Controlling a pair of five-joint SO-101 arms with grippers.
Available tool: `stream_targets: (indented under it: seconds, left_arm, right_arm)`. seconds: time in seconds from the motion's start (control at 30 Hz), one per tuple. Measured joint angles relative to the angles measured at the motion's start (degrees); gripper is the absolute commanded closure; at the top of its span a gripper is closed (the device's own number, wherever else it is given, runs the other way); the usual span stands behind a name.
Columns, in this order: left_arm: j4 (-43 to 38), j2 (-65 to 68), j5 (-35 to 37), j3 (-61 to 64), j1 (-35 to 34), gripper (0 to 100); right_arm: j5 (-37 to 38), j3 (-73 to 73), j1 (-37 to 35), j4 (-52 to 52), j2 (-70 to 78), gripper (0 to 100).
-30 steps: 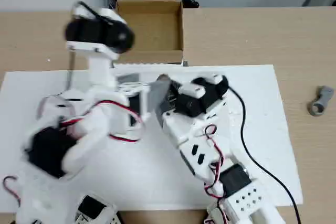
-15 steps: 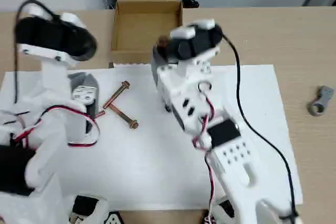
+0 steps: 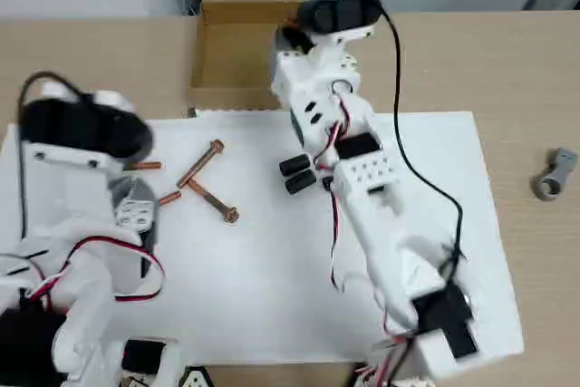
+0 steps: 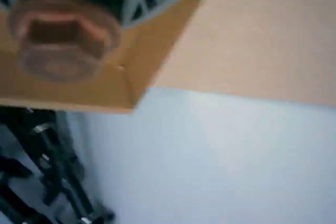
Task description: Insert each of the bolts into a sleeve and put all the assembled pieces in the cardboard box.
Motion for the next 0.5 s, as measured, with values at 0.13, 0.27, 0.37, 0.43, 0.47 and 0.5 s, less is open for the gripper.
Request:
stream_targets:
  seconds: [0.13, 0.27, 0.37, 0.43, 0.47, 0.5]
  left_arm:
    - [-2.3, -3.2, -3.5, 4.3, -5.2, 99]
    - [-3.3, -5.6, -7.3, 9.9, -8.2, 99]
    - [-3.5, -8.4, -7.7, 14.1, -9.7, 99]
    - [-3.5, -10.3, -7.9, 16.3, -10.4, 99]
    - [-3.5, -11.1, -7.9, 17.2, -10.6, 99]
    - [-3.7, -12.0, -8.0, 18.0, -11.0, 99]
  right_arm:
    - [-0.7, -7.8, 1.8, -0.1, 10.2, 99.5]
    - [-0.7, -14.2, 1.9, -0.1, 18.6, 99.5]
    - [-0.7, -17.8, 1.8, -0.1, 24.1, 99.4]
    - [-0.7, -20.0, 1.8, -0.1, 27.3, 98.9]
    - [-0.7, -21.2, 1.9, -0.1, 28.9, 97.2]
    - [-0.7, -22.2, 2.0, -0.1, 30.3, 94.4]
